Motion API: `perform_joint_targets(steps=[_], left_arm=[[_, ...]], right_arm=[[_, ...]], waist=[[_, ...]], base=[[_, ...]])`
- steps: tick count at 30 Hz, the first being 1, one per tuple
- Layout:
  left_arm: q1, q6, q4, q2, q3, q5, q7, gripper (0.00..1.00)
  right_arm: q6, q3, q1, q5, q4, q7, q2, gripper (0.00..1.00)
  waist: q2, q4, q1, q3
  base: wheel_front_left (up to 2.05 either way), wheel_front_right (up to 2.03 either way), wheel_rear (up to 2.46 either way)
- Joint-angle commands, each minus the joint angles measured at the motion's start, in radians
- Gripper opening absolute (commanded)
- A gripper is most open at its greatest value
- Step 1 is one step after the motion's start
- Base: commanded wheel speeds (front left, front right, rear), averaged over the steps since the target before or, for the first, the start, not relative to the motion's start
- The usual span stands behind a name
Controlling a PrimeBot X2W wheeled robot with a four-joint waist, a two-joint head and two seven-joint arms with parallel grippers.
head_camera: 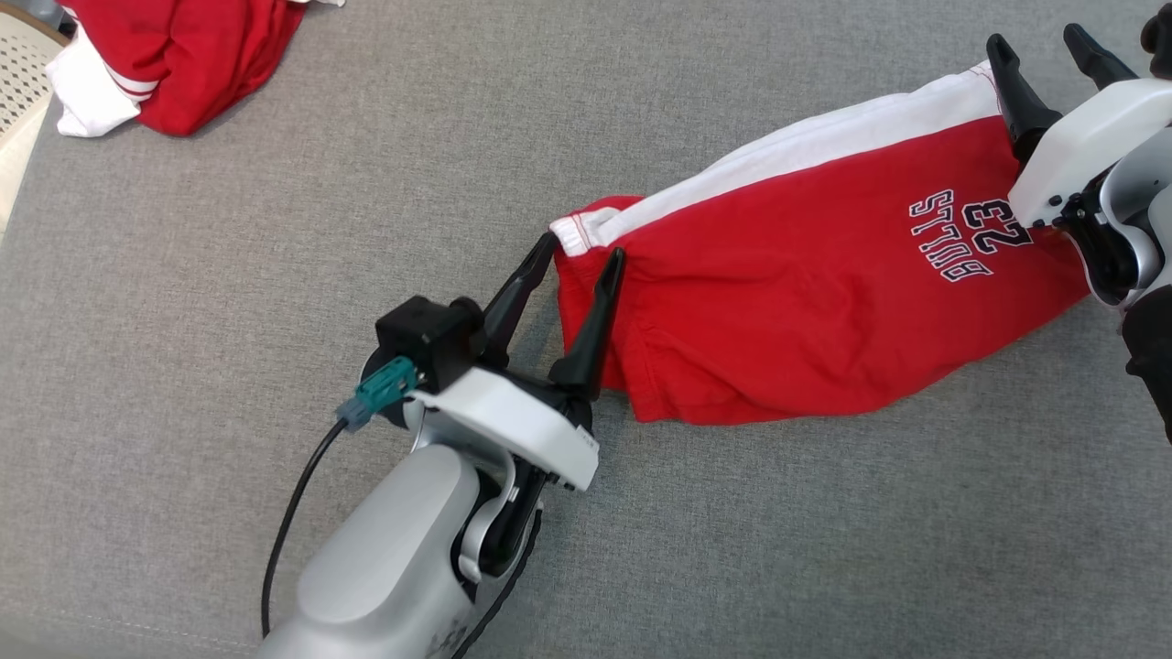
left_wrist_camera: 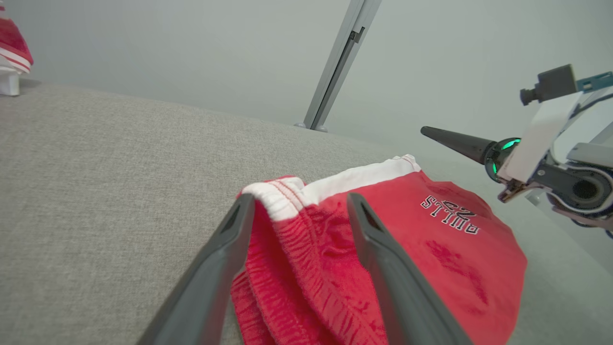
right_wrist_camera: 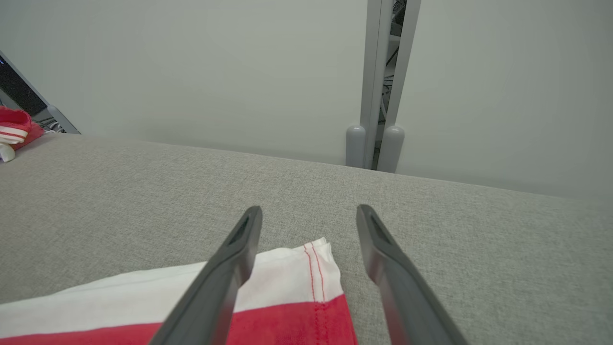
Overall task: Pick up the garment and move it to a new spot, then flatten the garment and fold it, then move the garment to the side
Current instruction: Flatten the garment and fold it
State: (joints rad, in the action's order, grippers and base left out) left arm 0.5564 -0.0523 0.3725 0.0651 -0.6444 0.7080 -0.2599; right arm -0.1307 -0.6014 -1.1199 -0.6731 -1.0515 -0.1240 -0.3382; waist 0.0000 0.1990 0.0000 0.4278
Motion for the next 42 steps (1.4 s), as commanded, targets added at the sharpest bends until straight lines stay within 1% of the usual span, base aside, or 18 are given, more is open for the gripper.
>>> perform_joint_targets(steps=[1, 5, 10, 17, 20, 24, 29, 32, 39, 42], left_arm=[[-0.024, 0.004, -0.025, 0.017, 0.005, -0.013, -0.005, 1.00], [-0.070, -0.011, -0.085, 0.047, 0.024, -0.037, -0.006, 1.00], [-0.120, -0.027, -0.145, 0.069, 0.067, -0.071, -0.006, 1.00], [-0.220, -0.054, -0.241, 0.098, 0.173, -0.141, -0.006, 1.00], [-0.274, -0.064, -0.278, 0.101, 0.223, -0.168, -0.006, 1.00], [-0.340, -0.070, -0.312, 0.088, 0.285, -0.183, -0.006, 1.00], [-0.406, -0.062, -0.334, 0.059, 0.340, -0.191, -0.006, 1.00], [-0.428, -0.046, -0.336, 0.044, 0.349, -0.197, -0.006, 1.00], [-0.442, -0.026, -0.335, 0.026, 0.372, -0.212, -0.006, 1.00], [-0.443, -0.020, -0.329, 0.017, 0.384, -0.202, -0.007, 1.00]], right_arm=[[0.000, -0.010, -0.011, -0.013, -0.008, -0.016, -0.008, 1.00], [0.000, -0.042, -0.008, -0.036, -0.002, -0.050, -0.021, 1.00], [0.000, -0.076, 0.015, -0.061, 0.025, -0.087, -0.034, 1.00], [0.000, -0.112, 0.047, -0.105, 0.068, -0.128, -0.056, 1.00], [0.000, -0.127, 0.076, -0.114, 0.072, -0.136, -0.054, 1.00], [0.000, -0.144, 0.122, -0.127, 0.052, -0.138, -0.047, 1.00], [0.000, -0.175, 0.174, -0.148, -0.018, -0.085, -0.032, 1.00], [0.000, -0.184, 0.187, -0.164, -0.059, -0.041, -0.022, 1.00], [0.000, -0.200, 0.168, -0.190, -0.129, 0.052, -0.013, 1.00], [0.000, -0.198, 0.151, -0.197, -0.166, 0.092, -0.007, 1.00]], waist=[[0.0000, 0.000, 0.0000, -0.004], [0.0000, -0.005, 0.0000, -0.016], [0.0000, -0.020, 0.0000, -0.038], [0.0000, -0.069, 0.0000, -0.079], [0.0000, -0.087, 0.0000, -0.097], [0.0000, -0.098, 0.0000, -0.119], [0.0000, -0.083, 0.0000, -0.143], [0.0000, -0.065, 0.0000, -0.150], [0.0000, -0.023, 0.0000, -0.148], [0.0000, -0.007, 0.0000, -0.143]], base=[[0.00, 0.00, 0.00], [0.00, 0.00, 0.00], [0.00, 0.00, 0.00], [0.00, 0.00, 0.00], [0.00, 0.00, 0.00], [0.00, 0.00, 0.00], [0.00, 0.00, 0.00], [0.00, 0.00, 0.00], [0.00, 0.00, 0.00], [0.00, 0.00, 0.00]])
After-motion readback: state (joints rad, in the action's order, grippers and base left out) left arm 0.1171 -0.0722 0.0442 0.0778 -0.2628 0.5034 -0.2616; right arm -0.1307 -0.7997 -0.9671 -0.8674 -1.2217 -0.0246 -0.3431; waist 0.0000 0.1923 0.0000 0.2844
